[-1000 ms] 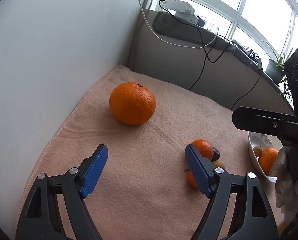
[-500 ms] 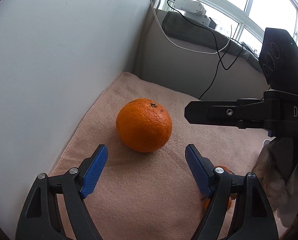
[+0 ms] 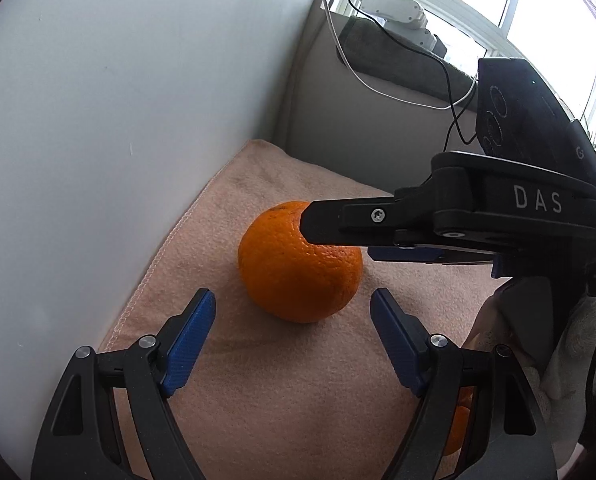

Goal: Organize fruits
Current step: 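Close the right tool around the orange while the left tool braces it, then lift the orange with the right tool and carry it onto the plate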

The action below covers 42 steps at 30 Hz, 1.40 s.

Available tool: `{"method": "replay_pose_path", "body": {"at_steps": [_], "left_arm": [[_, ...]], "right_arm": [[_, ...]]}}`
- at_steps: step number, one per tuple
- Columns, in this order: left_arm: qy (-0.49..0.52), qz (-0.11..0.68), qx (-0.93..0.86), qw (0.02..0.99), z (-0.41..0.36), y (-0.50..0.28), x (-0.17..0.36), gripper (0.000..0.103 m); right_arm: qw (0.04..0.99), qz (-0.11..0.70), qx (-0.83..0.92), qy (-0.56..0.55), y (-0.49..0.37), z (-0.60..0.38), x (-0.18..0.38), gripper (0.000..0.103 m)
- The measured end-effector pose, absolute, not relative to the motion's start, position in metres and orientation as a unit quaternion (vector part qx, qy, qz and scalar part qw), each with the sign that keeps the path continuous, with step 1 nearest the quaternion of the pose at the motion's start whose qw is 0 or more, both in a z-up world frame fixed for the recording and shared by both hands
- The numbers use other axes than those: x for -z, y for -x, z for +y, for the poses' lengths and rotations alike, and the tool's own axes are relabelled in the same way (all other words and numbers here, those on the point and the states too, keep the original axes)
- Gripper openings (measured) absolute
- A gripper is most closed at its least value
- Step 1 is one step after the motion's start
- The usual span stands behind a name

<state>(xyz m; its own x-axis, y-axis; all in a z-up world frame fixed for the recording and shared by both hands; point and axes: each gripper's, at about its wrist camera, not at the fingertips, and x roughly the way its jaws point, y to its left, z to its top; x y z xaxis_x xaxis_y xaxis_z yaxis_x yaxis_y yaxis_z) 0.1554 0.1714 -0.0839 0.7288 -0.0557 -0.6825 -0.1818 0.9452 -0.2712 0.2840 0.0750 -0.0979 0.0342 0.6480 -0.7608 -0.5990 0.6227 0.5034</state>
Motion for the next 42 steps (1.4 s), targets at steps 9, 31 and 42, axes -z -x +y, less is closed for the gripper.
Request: {"method": "replay_pose_path", "body": {"at_steps": [9,31,42], "left_arm": [[0.165,0.374,-0.033,0.912,0.175,-0.156,0.084,0.080],[0.164,0.390,-0.015,0.906,0.177,-0.170,0.085,0.063],[0.163,0.379,-0.008,0.911,0.162,-0.157,0.080,0.062]], "right_arm": [[0.706,0.551,-0.444,-0.027,-0.288,0.082,0.104,0.092],[0.698,0.549,-0.460,-0.016,-0.272,0.099,0.102,0.075],[0.705,0.543,-0.455,-0.017,-0.264,0.086,0.097,0.075]]}}
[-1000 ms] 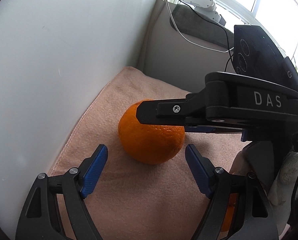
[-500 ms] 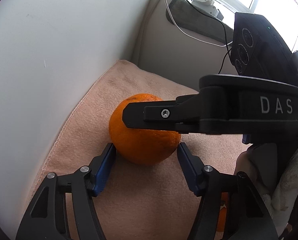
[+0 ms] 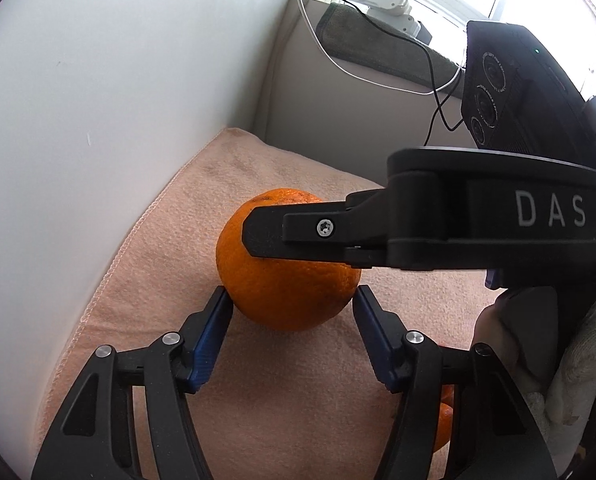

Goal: Organize fruits
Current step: 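Lift the orange with the right tool and carry it onto the plate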

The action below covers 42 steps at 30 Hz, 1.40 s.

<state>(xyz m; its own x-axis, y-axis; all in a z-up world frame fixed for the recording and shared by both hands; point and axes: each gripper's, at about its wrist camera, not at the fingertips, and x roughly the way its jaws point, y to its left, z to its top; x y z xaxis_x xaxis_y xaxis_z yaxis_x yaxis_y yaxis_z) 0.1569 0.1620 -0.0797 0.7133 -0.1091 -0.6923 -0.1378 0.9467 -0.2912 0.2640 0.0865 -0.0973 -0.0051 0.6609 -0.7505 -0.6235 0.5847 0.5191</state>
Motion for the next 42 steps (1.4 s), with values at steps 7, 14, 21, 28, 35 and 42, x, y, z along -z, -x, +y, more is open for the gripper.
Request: {"method": "replay_pose_path", "body": {"at_steps": [7,14,21,28,35,42], "left_arm": [[0.156,0.369,0.006,0.916,0.140,-0.148,0.069,0.062],[0.143,0.359,0.024,0.922,0.108,-0.142,0.056,0.062],[0.130,0.356,0.050,0.924,0.074,-0.146,0.049,0.062],[0.113,0.355,0.083,0.924,0.036,-0.157,0.037,0.062],[0.100,0.355,0.119,0.922,-0.007,-0.163,0.031,0.062],[0.087,0.359,0.151,0.917,-0.043,-0.178,0.029,0.062]], "right_arm": [[0.714,0.536,-0.451,-0.024,-0.258,0.064,0.084,0.075],[0.729,0.523,-0.439,-0.032,-0.251,0.035,0.069,0.075],[0.745,0.514,-0.423,-0.043,-0.248,-0.005,0.058,0.075],[0.763,0.504,-0.401,-0.055,-0.246,-0.050,0.048,0.075],[0.780,0.496,-0.377,-0.067,-0.247,-0.105,0.035,0.075],[0.792,0.491,-0.353,-0.082,-0.246,-0.153,0.031,0.075]]}}
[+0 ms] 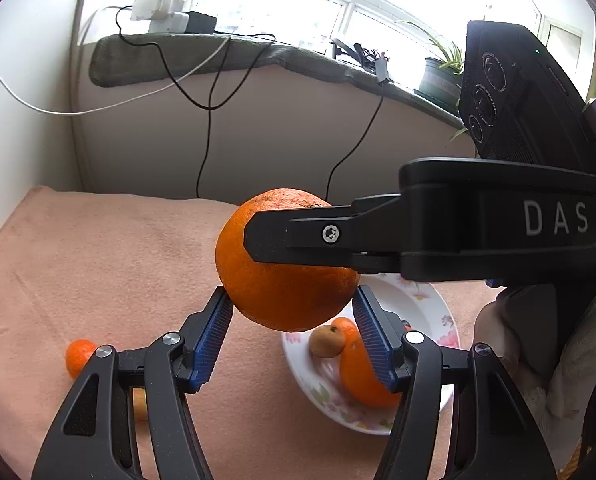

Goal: Organize fruits
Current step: 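Lift the orange with the right tool and carry it onto the plate, then open the right tool to set the orange beside the large orange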

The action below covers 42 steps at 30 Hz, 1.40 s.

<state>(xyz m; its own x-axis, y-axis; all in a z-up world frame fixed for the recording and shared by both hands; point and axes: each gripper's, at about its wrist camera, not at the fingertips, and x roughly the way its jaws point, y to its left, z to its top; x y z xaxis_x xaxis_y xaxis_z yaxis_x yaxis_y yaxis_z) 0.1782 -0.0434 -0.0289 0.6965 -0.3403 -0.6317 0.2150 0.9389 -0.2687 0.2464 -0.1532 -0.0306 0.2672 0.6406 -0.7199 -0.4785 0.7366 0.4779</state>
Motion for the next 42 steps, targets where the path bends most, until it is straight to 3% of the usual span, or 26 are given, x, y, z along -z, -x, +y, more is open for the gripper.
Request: {"method": "replay_pose_path", "body": {"at_steps": [15,42], "left_arm": [[0.063,0.379,0.199,0.902,-0.107,-0.181,0.033,0.062],[0.048,0.389,0.208,0.896,-0.125,-0.170,0.038,0.062]], "right_arm": [[0.800,0.496,-0.316,-0.122,-0.249,-0.234,0.031,0.075],[0.794,0.516,-0.285,-0.144,-0.249,-0.253,0.048,0.076]]}}
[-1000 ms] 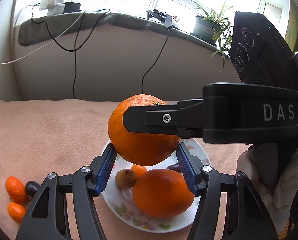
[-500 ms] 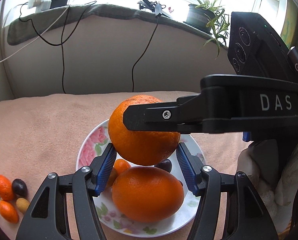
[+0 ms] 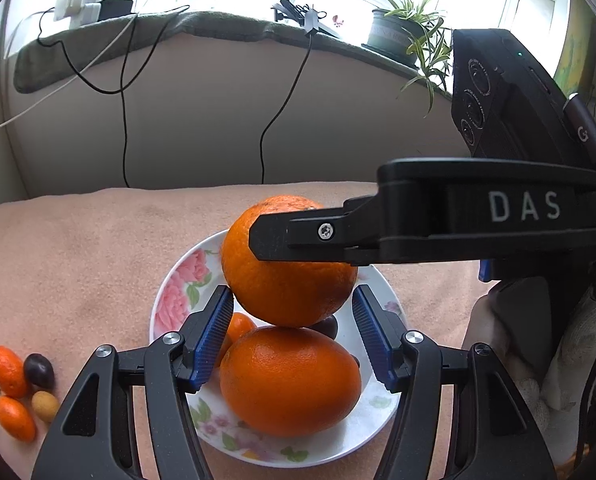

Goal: Organize fruits
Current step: 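Open the right tool to set the orange beside the large orange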

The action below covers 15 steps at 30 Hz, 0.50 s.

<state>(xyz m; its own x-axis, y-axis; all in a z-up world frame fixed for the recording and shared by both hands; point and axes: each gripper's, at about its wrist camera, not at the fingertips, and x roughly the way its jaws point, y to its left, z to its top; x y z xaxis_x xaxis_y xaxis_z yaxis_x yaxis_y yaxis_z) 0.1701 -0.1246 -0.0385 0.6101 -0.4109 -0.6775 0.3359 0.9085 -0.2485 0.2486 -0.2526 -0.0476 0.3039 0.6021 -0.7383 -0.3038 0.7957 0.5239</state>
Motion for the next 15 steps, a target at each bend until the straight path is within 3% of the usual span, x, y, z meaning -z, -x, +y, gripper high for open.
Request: {"method": "replay_pose_path", "body": {"at_steps": [15], "left_arm": [[0.039,0.377,0.206,0.902,-0.124,-0.152,0.029,0.062]], "right_arm": [[0.815,0.479,-0.287,-0.155,-0.233,-0.269,0.034,0.077]]}}
